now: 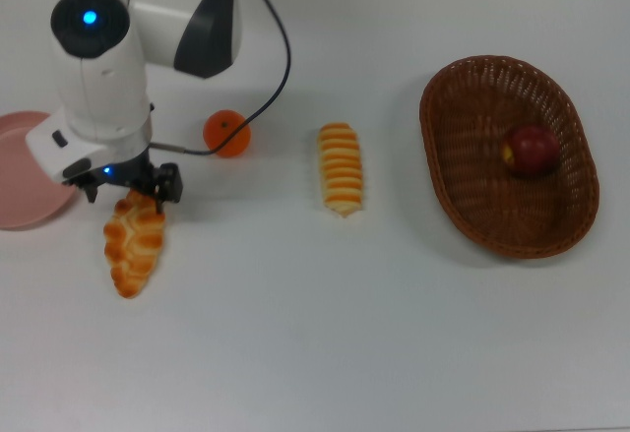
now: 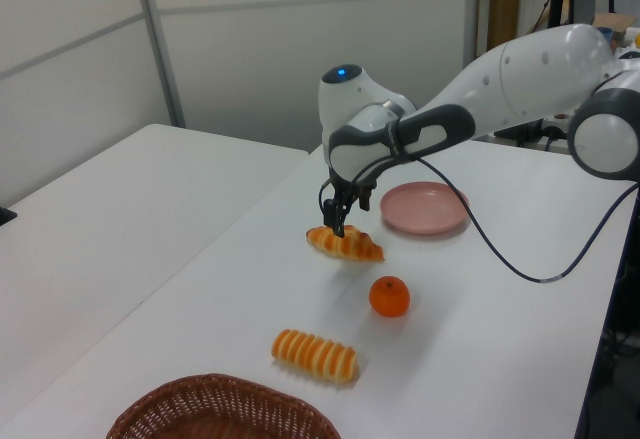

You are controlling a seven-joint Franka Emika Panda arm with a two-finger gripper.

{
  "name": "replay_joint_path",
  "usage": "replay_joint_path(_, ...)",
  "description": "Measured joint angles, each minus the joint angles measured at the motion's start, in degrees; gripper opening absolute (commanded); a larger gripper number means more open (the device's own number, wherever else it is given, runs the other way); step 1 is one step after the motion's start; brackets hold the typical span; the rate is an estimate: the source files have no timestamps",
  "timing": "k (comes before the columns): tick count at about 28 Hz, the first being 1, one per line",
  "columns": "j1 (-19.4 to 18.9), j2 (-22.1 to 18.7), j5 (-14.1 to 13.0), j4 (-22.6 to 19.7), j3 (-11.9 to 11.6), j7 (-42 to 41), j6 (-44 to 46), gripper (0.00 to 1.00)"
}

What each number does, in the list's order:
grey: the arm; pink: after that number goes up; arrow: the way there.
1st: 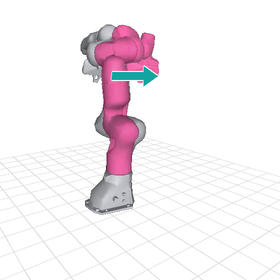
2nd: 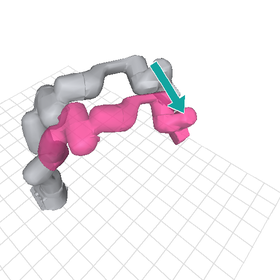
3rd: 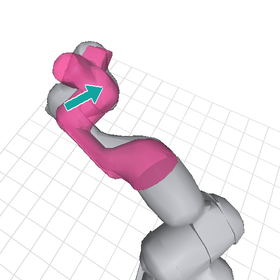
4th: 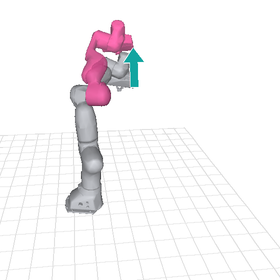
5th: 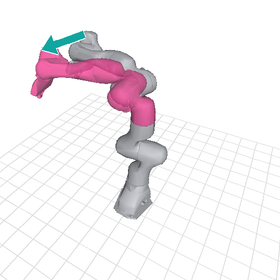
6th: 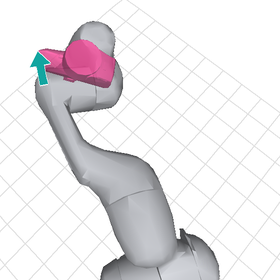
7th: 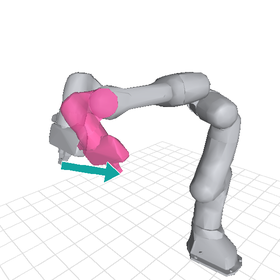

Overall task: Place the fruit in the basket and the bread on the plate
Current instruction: 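Move the gripper to the braided bread roll and grasp it, then lift the braided roll onto the pink plate and open the gripper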

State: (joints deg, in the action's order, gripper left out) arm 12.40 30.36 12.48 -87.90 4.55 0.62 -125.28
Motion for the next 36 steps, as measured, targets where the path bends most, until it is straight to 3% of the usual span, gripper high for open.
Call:
replay_joint_path(7,0.7,2.5,1.4,0.0,-0.4,-0.1,-2.9,1.00)
replay_joint_path(13,-0.9,4.3,2.6,0.0,-0.4,0.3,-3.2,0.99)
replay_joint_path(14,-1.2,4.6,2.7,0.0,-0.4,0.5,-3.6,0.90)
replay_joint_path(16,-1.6,5.2,3.4,0.0,-0.4,1.4,-4.7,0.59)
replay_joint_path(17,-1.7,5.4,3.9,0.0,-0.4,1.9,-5.2,0.16)
replay_joint_path(18,-1.9,5.8,4.5,0.0,-0.4,2.6,-5.7,0.00)
replay_joint_path(27,-1.7,6.1,4.6,1.0,-0.5,7.2,-6.3,0.00)
replay_joint_path(32,0.1,5.2,-0.5,3.8,-0.8,7.8,-6.6,0.00)
replay_joint_path(36,3.4,2.2,-4.6,5.1,-1.1,6.7,-6.6,0.00)
